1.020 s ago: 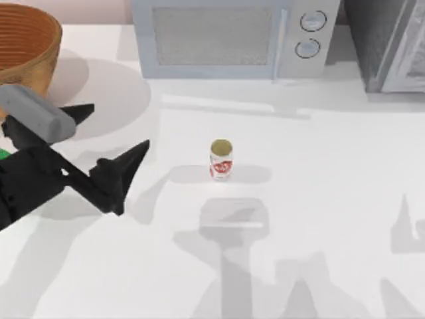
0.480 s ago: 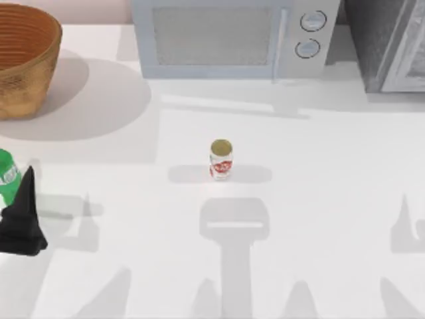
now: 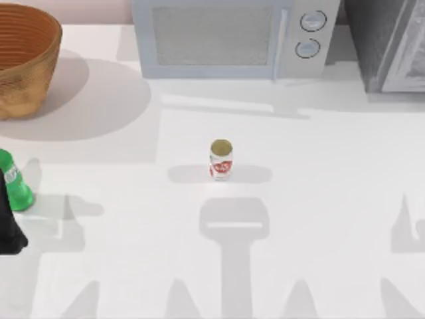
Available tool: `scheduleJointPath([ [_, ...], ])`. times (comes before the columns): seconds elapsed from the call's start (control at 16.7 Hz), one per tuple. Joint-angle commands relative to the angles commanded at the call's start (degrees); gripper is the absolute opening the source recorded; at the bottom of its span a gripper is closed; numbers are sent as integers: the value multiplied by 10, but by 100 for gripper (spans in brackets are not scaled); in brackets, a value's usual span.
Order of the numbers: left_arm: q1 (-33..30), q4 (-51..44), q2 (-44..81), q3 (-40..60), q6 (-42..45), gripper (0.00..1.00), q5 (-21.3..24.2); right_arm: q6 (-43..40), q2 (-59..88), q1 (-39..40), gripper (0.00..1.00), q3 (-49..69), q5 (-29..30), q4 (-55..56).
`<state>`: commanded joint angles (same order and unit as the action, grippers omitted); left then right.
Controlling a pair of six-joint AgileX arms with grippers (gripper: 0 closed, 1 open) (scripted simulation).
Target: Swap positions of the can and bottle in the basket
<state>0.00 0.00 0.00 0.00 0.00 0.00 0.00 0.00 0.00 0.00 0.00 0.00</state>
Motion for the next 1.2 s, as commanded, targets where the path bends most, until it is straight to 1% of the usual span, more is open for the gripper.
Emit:
scheduleJointPath([
  [0.3, 2, 13, 19, -1, 1, 100, 0, 0, 0, 0, 100, 0, 0, 0],
  [0.48, 12, 67, 90, -4, 4, 100, 2, 0, 0, 0, 100, 0, 0, 0],
  [0.72, 25, 190, 239, -2, 12, 100, 14, 0, 0, 0, 100, 0, 0, 0],
  [1.2, 50, 483, 588, -2, 26, 100, 52, 0, 0, 0, 100, 0, 0, 0],
])
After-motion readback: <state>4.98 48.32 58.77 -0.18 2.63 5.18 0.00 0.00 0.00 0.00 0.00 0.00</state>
